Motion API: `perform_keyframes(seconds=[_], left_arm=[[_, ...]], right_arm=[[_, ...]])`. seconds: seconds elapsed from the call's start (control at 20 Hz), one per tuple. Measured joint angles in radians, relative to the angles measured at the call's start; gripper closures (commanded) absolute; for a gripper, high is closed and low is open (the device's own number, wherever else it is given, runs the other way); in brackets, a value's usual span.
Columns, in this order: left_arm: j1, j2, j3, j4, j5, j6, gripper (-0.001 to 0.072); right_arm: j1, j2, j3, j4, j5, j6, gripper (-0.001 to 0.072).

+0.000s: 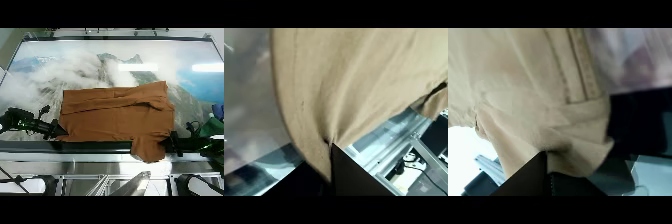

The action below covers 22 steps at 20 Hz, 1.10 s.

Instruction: Fold the shirts.

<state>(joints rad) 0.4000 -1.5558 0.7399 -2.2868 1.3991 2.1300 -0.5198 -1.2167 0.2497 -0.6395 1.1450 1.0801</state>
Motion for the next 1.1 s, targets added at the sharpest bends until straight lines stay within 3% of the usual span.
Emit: perform_keyframes(seconds=[0.15, 0.25, 0.75, 1.1], left_arm=[[0.011, 0.000, 0.004, -0.023, 0.053, 0.019, 0.0682], [0.034, 0.000, 0.019, -0.033, 0.095, 0.026, 0.0682], [0.171, 0.000, 0.087, 0.029, 0.144, -0.016, 0.0683], [0.097, 0.000, 0.237, 0.000, 0.183, -0.038, 0.0682]], right_arm=[[-0.002, 0.030, 0.001, 0.047, -0.002, -0.046, 0.0688], [-0.006, 0.076, 0.020, 0.096, 0.068, -0.057, 0.0687], [-0.175, 0.212, 0.162, 0.170, 0.242, -0.021, 0.0687], [-0.073, 0.179, 0.214, 0.386, 0.111, -0.122, 0.0687]])
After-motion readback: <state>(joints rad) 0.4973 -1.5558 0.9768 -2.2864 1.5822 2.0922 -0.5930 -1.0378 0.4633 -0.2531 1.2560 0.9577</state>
